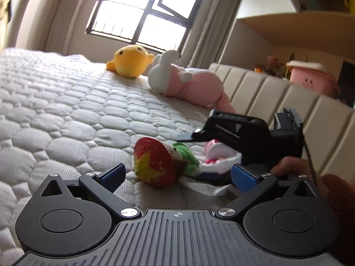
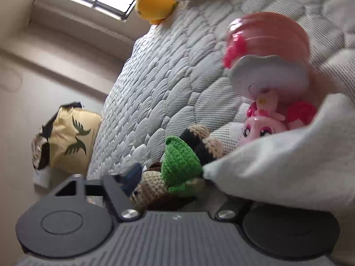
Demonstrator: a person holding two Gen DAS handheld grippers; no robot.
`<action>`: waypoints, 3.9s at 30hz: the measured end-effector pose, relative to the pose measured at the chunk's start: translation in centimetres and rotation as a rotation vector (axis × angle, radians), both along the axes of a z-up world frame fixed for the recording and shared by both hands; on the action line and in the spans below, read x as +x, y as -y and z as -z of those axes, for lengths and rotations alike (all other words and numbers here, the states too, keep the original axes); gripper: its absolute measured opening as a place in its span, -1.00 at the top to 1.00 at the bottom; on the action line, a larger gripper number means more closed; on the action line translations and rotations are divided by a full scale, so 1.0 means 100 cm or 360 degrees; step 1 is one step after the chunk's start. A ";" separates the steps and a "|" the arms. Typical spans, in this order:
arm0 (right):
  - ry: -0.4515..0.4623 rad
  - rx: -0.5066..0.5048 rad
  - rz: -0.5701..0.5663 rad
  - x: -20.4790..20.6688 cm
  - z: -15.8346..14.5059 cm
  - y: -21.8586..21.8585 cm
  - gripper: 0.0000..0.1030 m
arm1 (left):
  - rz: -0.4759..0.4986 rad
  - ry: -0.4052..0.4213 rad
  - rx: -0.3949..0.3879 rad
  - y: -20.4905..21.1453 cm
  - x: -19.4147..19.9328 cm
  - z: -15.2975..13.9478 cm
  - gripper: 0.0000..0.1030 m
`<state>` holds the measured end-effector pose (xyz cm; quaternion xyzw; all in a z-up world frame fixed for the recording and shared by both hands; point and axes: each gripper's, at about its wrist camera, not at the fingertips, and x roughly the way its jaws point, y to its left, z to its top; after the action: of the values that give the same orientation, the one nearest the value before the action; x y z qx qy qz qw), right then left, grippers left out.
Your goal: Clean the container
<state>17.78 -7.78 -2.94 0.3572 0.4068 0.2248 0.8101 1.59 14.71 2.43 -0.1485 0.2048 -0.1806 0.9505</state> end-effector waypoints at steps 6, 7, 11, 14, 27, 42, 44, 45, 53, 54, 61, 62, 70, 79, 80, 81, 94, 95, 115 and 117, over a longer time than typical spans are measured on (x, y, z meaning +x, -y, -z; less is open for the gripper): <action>0.0494 -0.0392 -0.0224 -0.053 -0.048 -0.004 0.65 | 0.0045 0.0119 -0.0052 -0.002 -0.019 -0.003 -1.00; 0.0605 -0.0488 -0.0266 -0.067 -0.058 -0.006 0.66 | 0.0044 0.0159 -0.0007 0.001 -0.022 -0.006 -1.00; 0.0770 -0.0583 -0.0450 -0.107 -0.081 -0.002 0.72 | 0.0162 0.0284 0.0184 0.026 -0.025 -0.015 -1.00; 0.0788 -0.0620 -0.0573 -0.123 -0.090 0.003 0.72 | 0.0323 0.0358 0.0343 0.049 -0.026 -0.009 -1.00; 0.0809 -0.0602 -0.0720 -0.173 -0.088 0.046 0.56 | 0.0675 0.0104 0.0081 0.063 -0.007 0.027 -1.00; 0.0557 -0.0459 -0.0126 -0.150 -0.081 0.140 -0.38 | 0.0662 -0.0080 0.0377 0.129 0.022 0.043 -1.00; 0.0460 -0.0353 -0.0212 -0.134 -0.072 0.132 -0.53 | 0.0652 -0.0030 0.0451 0.133 0.012 0.042 -1.00; 0.0427 -0.0396 -0.0234 -0.125 -0.067 0.124 -0.55 | 0.0647 -0.0005 0.0488 0.134 0.007 0.041 -1.00; 0.0247 -0.0228 -0.0442 -0.073 -0.039 0.069 -0.26 | 0.0524 0.0007 0.0392 0.079 -0.023 0.024 -1.00; 0.0254 -0.0195 -0.0444 -0.070 -0.038 0.063 -0.20 | 0.0481 0.0003 0.0353 0.069 -0.023 0.021 -1.00; 0.1078 -0.0732 -0.0417 -0.125 -0.066 0.018 -0.16 | 0.0281 0.0002 -0.0410 -0.027 -0.006 0.003 -1.00; 0.1106 -0.0812 -0.0457 -0.134 -0.061 0.013 -0.16 | 0.0262 -0.0009 -0.0540 -0.037 -0.002 0.003 -1.00; 0.1297 -0.1117 -0.0548 -0.200 -0.036 -0.008 -0.18 | 0.0279 -0.0131 -0.0359 -0.004 0.020 -0.006 -1.00; 0.1394 -0.1152 -0.0593 -0.222 -0.032 -0.013 -0.21 | 0.0476 -0.0179 -0.0081 0.063 0.024 -0.004 -1.00; 0.1433 -0.1188 -0.0590 -0.227 -0.030 -0.014 -0.21 | 0.0487 -0.0188 -0.0061 0.067 0.023 -0.002 -1.00; 0.1469 -0.1221 -0.0581 -0.230 -0.028 -0.015 -0.21 | 0.0500 -0.0200 -0.0078 0.069 0.025 0.000 -1.00; 0.1660 -0.1547 -0.0566 -0.151 -0.013 -0.068 -0.16 | 0.0374 -0.0164 0.0025 0.041 0.087 -0.027 -1.00; 0.1673 -0.1549 -0.0566 -0.154 -0.012 -0.066 -0.17 | 0.0377 -0.0176 0.0001 0.042 0.087 -0.019 -1.00; 0.0643 -0.0731 0.0073 -0.102 -0.045 0.110 -0.77 | 0.0189 -0.0046 0.0127 0.063 0.053 0.000 -1.00; 0.0603 -0.0827 0.0148 -0.084 -0.044 0.110 -0.75 | 0.0200 -0.0076 0.0093 0.060 0.052 0.003 -1.00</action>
<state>9.33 -18.81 1.47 0.1087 0.2758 0.1387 0.9449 6.74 8.66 2.14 -0.1118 0.2416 -0.2301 0.9361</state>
